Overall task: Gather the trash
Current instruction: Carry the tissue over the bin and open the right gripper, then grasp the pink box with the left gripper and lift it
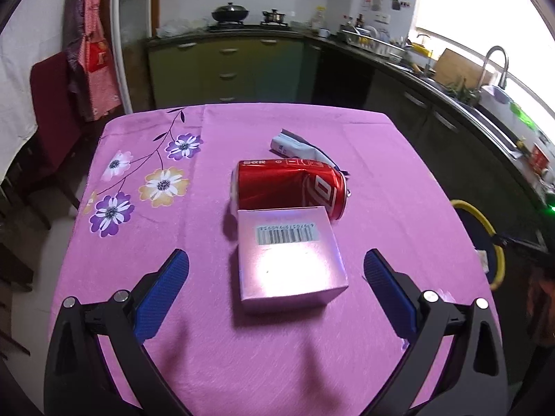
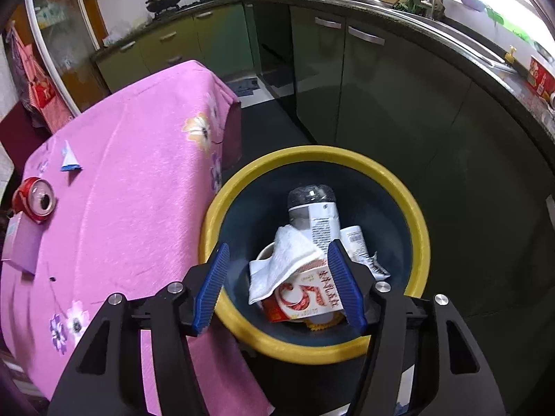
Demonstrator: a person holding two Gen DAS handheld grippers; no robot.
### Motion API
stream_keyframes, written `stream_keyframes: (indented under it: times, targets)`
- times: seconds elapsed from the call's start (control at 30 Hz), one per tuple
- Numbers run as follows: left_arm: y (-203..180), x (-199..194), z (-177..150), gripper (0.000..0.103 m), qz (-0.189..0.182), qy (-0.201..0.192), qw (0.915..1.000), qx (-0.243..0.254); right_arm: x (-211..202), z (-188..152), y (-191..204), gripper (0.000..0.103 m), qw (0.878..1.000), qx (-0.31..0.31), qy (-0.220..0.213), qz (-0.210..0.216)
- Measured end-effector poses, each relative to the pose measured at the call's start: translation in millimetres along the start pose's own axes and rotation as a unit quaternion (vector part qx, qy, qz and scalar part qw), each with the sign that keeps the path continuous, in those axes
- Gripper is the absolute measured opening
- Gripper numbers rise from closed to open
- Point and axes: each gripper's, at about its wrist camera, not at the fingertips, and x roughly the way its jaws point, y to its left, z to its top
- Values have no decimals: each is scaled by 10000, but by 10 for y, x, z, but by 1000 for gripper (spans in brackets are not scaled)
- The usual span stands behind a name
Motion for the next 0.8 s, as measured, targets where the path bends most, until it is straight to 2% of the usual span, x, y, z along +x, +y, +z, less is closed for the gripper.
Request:
stream_keyframes:
  times: [0.07,0.2,0.37,0.47,0.63,0.77,0.8]
  targets:
    - [-74,79,-8,96,326,-49,9995,-20,-27,-59,25,59,9999,-2,-17,107]
    - [-171,232,-38,96,564,-14,9984,-94,-48,-123,70,59,9994,4,-71,336]
    - [-218,411,-108,96,732,109,9971,-188,-88,-189,97,60,9981,112,-207,573]
    - [-237,484,-151,96,862,83,9961,-158,-108,-229,105,60,9972,175,-240,692]
    - [-262,539,-174,95,876,4,9961,-31,-123,-295,109,60,9968,212,-262,730]
    - [-255,566,-184,76,844,68,9964,-18,-116,-321,36,62,9959,362,-262,790]
    - [-241,574,-185,75,798,99,9968,-34,-111,-325,25,62,9958,380,-255,793]
